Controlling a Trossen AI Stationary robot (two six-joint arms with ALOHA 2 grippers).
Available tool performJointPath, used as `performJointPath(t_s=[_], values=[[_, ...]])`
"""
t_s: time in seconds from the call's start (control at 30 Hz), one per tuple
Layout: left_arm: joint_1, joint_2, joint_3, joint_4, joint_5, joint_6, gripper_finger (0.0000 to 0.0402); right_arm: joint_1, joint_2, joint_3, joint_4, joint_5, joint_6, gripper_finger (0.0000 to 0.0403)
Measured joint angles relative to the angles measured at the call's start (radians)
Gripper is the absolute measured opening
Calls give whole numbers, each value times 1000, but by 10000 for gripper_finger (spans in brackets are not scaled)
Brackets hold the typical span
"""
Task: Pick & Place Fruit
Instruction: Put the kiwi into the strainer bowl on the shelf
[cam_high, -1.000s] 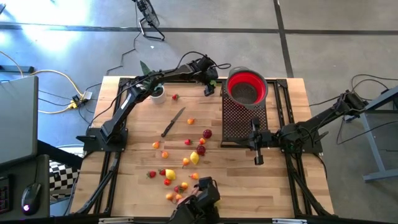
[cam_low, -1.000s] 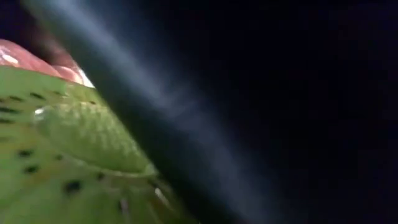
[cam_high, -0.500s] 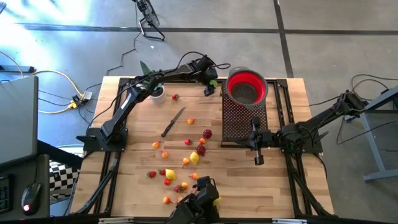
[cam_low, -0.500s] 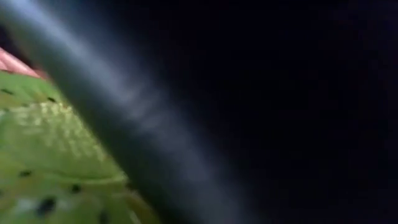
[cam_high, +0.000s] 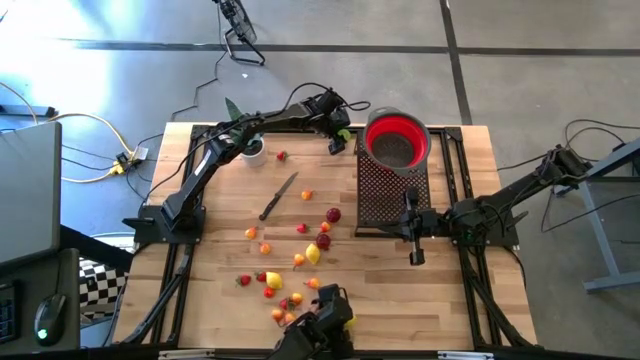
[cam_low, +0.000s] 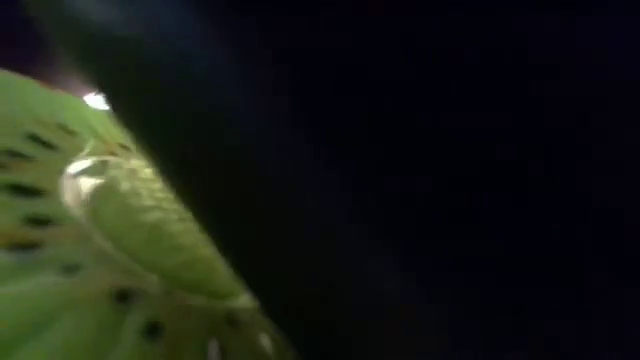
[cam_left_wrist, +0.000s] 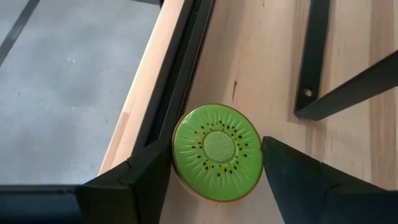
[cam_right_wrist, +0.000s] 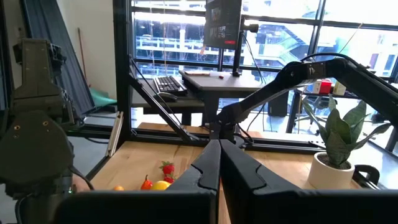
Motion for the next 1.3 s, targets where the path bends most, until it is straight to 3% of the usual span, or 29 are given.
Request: performJointPath(t_s=[1.3], values=[[6,17,6,6,0,-45,246,0,0,0,-1,0,-2,2]])
